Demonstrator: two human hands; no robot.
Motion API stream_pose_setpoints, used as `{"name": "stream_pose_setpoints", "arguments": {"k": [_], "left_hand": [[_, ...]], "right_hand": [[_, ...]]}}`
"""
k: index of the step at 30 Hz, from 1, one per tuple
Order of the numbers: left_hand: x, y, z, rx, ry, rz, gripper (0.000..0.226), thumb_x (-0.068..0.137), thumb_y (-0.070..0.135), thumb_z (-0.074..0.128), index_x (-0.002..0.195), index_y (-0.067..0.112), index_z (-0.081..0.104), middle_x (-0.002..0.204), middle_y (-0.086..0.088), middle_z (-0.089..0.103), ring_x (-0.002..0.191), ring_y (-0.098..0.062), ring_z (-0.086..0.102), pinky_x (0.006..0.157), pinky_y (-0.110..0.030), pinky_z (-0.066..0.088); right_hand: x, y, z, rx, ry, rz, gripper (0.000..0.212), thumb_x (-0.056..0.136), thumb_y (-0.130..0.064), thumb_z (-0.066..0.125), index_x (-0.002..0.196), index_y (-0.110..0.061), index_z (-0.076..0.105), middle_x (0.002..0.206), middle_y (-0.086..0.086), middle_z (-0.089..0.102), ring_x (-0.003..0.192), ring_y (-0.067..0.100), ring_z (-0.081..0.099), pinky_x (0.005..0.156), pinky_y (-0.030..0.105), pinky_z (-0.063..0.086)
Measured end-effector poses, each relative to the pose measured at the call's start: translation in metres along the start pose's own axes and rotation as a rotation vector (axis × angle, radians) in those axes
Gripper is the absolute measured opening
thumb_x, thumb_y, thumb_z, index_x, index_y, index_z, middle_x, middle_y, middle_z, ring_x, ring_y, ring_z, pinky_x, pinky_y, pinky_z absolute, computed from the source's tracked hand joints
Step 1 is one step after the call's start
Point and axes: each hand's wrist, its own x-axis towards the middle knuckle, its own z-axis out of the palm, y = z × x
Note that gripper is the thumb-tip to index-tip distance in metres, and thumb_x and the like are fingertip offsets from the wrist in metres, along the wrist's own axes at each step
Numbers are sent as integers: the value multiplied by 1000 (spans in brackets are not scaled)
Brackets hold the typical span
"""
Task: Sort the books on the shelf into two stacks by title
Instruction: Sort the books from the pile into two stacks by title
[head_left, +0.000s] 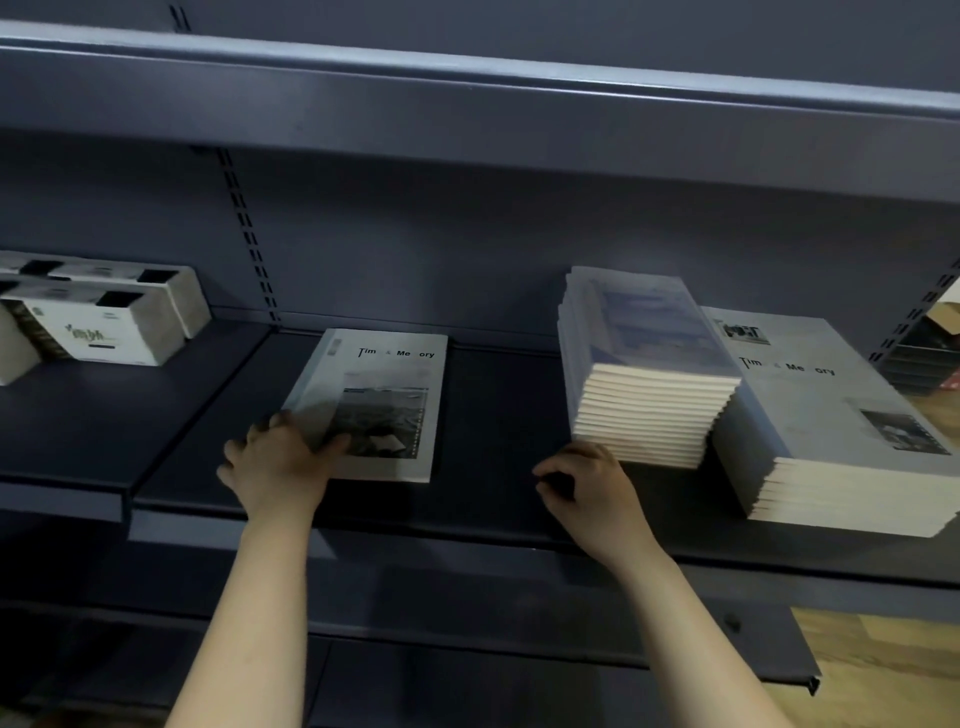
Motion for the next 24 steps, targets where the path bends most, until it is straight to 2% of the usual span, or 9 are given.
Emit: {"name": "stream_pose_setpoints", "arguments": {"k": [3, 5, 6, 9, 12, 14, 16, 20, 24], "left_hand": [[10, -1, 1, -69, -70, -40, 88, 65, 65, 71, 128, 7, 51, 130, -22, 50, 119, -43, 41, 94, -51, 39], [14, 1, 1, -194, -128, -68, 84, 61, 62, 74, 119, 4, 57, 120, -19, 58, 110, -39, 51, 82, -42, 46], [13, 3, 2, -252, -135, -75, 77, 66, 57, 74, 119, 3, 55, 116, -18, 60, 106, -38, 55, 75, -38, 45], [6, 8, 3, -318, 11, -17, 47, 94, 39, 51, 124, 4, 46, 110, -22, 61, 94, -38, 58, 67, -37, 38], [-9, 7, 3, -490, 191, 102, 30, 101, 28, 38, 115, 5, 50, 80, -11, 58, 67, -26, 49, 61, -33, 36], [-16, 5, 2, -639, 223, 158, 26, 101, 26, 39, 111, 7, 52, 76, -3, 53, 67, -21, 50, 62, -29, 35], [-20, 5, 0, -753, 266, 167, 25, 100, 26, 41, 110, 7, 54, 83, -1, 56, 70, -15, 51, 63, -25, 36], [-29, 12, 0, -1045, 339, 121, 20, 100, 20, 44, 108, 7, 57, 86, 7, 57, 72, 9, 52, 64, -4, 38], [-40, 33, -2, -1198, 359, 182, 11, 98, 15, 45, 100, 12, 56, 77, 24, 57, 74, 10, 51, 69, -6, 39]], "right_hand": [[-1, 0, 1, 7, 6, 10, 17, 84, -19, 67, 97, -28, 72, 98, -12, 55, 102, 8, 47, 78, 2, 31], [0, -1, 1, 5, 0, 13, 18, 84, -19, 67, 98, -28, 72, 98, -12, 54, 102, 8, 46, 79, 2, 30], [0, -1, 1, 2, -4, 13, 18, 84, -20, 66, 99, -28, 72, 99, -13, 54, 103, 7, 46, 79, 3, 29], [1, -1, 0, -6, -14, 4, 18, 85, -21, 66, 100, -29, 71, 100, -13, 54, 104, 7, 45, 80, 6, 30], [1, -1, 0, -5, -13, -1, 17, 85, -23, 65, 100, -29, 71, 102, -11, 57, 105, 8, 47, 83, 14, 33], [2, -1, -1, 6, -5, -7, 16, 86, -24, 65, 100, -29, 70, 102, -10, 58, 104, 9, 49, 83, 16, 35], [3, -2, -2, 43, 1, -15, 15, 87, -25, 64, 100, -28, 70, 99, -10, 59, 102, 9, 51, 81, 13, 35], [3, -11, -7, 135, -23, -22, 18, 90, -31, 62, 105, -26, 70, 99, -9, 61, 94, 4, 56, 79, 13, 39], [-1, -30, -22, 350, -23, 6, 23, 97, -36, 49, 109, -24, 65, 98, -13, 65, 87, -3, 58, 72, 7, 40]]}}
